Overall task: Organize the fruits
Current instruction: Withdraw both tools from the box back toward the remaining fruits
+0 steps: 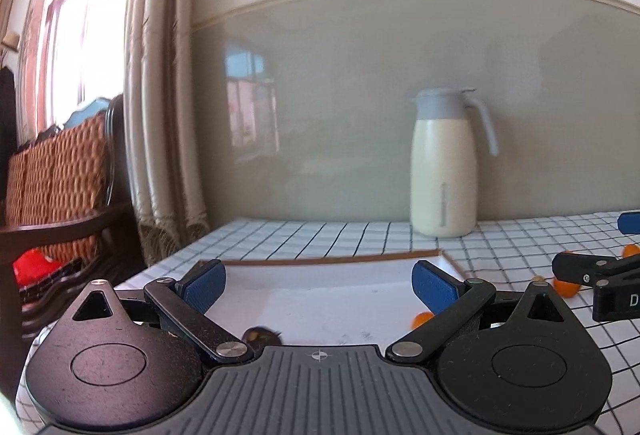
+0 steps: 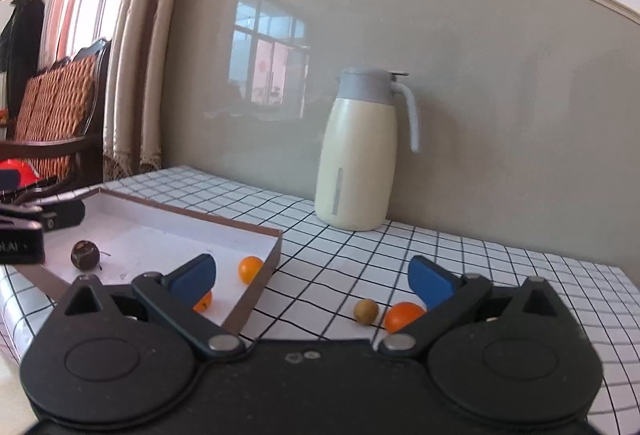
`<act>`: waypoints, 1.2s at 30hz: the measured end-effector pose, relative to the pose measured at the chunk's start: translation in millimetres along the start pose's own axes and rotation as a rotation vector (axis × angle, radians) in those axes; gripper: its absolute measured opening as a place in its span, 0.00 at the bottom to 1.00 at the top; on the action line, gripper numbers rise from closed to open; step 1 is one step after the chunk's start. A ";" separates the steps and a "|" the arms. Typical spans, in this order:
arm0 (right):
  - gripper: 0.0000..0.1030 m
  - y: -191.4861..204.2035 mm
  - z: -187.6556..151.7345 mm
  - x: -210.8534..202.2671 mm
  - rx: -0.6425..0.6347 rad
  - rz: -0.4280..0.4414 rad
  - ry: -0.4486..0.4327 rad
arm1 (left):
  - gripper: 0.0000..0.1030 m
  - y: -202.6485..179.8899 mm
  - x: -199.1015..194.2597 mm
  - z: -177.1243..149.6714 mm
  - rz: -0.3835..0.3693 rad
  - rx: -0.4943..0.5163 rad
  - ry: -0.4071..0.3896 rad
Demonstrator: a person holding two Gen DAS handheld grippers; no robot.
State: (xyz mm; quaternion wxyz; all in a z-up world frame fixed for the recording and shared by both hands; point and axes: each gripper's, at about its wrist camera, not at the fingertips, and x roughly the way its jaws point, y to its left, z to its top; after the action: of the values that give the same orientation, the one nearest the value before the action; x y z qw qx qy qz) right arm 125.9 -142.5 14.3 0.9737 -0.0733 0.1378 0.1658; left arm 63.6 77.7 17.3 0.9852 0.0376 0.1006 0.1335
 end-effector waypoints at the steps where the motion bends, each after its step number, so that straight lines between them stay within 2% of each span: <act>1: 0.94 -4.7 -0.7 -3.2 0.021 -0.004 -0.002 | 0.96 -4.0 -3.2 0.2 -0.011 0.001 -0.016; 3: 0.94 -12.0 -2.8 -8.2 0.051 -0.024 -0.003 | 0.96 -11.0 -6.6 0.4 -0.014 0.005 -0.035; 4: 0.94 -15.5 -2.6 -9.0 0.052 -0.033 0.027 | 0.96 -15.3 -8.3 0.8 -0.015 0.010 -0.043; 8: 0.94 -20.9 -3.9 -16.4 -0.037 -0.080 0.070 | 0.96 -26.8 -11.0 2.7 -0.050 0.009 -0.037; 10: 0.94 -23.7 -5.9 -20.5 -0.060 -0.095 0.081 | 1.00 -30.8 -11.6 3.9 -0.060 0.002 -0.036; 16: 0.94 -40.3 -11.0 -33.2 -0.037 -0.113 0.067 | 1.00 -40.2 -10.9 4.9 -0.121 0.001 -0.011; 19: 0.94 -50.8 -12.8 -37.6 -0.014 -0.133 0.062 | 1.00 -48.7 -8.4 4.4 -0.122 0.022 0.001; 36: 0.91 -104.1 -31.7 -60.3 0.055 -0.241 0.076 | 1.00 -114.0 -15.1 -1.7 -0.275 0.081 -0.020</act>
State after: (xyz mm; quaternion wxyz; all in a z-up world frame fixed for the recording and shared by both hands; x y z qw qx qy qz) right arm 99.1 -264.0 11.9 0.9823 -0.0686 0.1695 0.0408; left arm 78.1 -35.9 6.9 0.9929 0.0644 0.1000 -0.0071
